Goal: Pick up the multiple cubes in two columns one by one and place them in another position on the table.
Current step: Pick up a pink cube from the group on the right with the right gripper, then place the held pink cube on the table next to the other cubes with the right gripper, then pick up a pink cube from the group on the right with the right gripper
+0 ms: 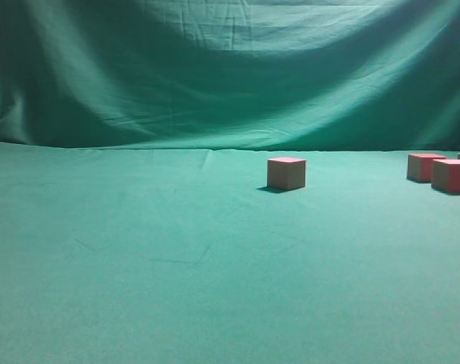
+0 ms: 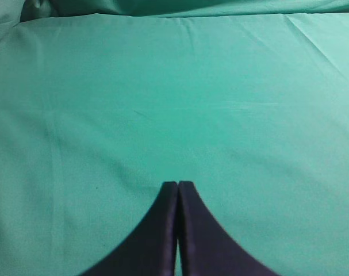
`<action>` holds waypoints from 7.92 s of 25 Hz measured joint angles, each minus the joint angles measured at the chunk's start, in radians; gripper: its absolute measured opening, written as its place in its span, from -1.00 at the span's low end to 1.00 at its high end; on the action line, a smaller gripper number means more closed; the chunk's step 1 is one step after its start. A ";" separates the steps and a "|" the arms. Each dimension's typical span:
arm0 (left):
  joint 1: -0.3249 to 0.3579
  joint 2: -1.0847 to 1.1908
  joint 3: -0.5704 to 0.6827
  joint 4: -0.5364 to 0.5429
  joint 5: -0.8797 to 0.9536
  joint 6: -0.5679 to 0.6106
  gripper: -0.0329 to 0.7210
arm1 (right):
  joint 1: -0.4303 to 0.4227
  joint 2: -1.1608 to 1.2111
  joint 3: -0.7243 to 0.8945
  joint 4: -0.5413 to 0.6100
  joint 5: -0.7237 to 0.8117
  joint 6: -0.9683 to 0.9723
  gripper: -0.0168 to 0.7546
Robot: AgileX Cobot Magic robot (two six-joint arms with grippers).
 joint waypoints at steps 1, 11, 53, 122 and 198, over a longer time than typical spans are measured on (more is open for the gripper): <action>0.000 0.000 0.000 0.000 0.000 0.000 -0.91 | 0.000 0.020 0.000 0.000 -0.008 0.000 0.45; 0.000 0.000 0.000 0.000 0.000 0.000 -0.91 | 0.000 0.122 0.000 0.000 -0.083 0.000 0.45; 0.000 0.000 0.000 0.000 0.000 0.000 -0.91 | 0.550 0.496 -1.163 0.289 0.534 -0.465 -0.27; 0.000 0.000 0.000 0.000 0.000 0.000 -0.91 | 0.514 1.019 -1.459 0.210 0.434 -1.006 -0.27; 0.000 0.000 0.000 0.000 0.000 0.000 -0.91 | 0.357 0.064 -0.442 -0.046 0.433 0.158 0.49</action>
